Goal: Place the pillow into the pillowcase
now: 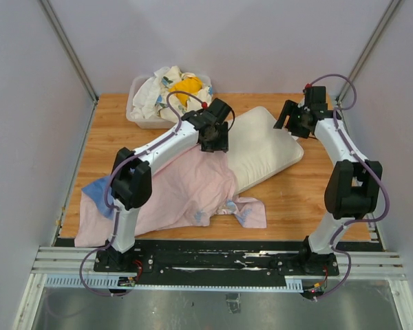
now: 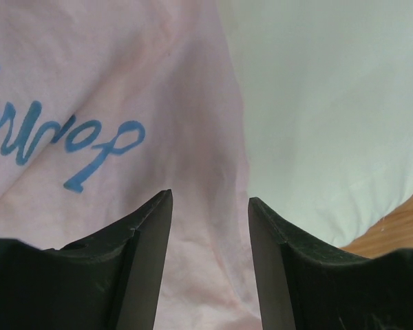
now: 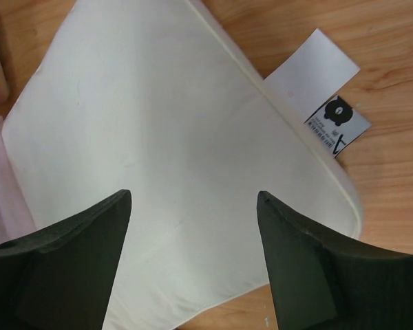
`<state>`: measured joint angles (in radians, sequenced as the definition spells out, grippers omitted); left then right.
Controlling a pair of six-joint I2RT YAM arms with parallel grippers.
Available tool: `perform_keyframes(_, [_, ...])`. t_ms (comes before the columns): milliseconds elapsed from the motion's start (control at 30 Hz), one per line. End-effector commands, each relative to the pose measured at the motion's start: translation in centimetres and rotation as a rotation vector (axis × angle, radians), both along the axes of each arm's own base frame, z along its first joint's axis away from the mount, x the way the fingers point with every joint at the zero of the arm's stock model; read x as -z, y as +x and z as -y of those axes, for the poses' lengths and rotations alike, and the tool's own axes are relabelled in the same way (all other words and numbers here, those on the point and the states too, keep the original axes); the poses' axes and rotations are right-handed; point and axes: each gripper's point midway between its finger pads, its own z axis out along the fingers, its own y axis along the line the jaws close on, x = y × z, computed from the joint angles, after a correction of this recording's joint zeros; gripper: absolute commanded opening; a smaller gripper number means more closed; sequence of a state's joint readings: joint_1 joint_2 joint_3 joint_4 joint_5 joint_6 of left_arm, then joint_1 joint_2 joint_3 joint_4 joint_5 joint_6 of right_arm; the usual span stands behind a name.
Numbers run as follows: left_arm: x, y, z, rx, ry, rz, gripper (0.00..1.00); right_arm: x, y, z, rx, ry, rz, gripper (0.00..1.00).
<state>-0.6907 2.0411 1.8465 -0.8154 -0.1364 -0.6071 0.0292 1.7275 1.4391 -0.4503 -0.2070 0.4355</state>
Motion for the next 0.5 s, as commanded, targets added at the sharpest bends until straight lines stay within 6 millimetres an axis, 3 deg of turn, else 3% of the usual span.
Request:
perform_keyframes(0, [0.3, 0.6, 0.2, -0.008, -0.004, -0.010, 0.53, 0.9, 1.2, 3.0, 0.024, -0.042, -0.032, 0.75])
perform_keyframes(467, [3.0, 1.3, 0.6, 0.001, -0.023, -0.075, 0.53, 5.3, 5.0, 4.1, -0.022, 0.103, -0.038, 0.80])
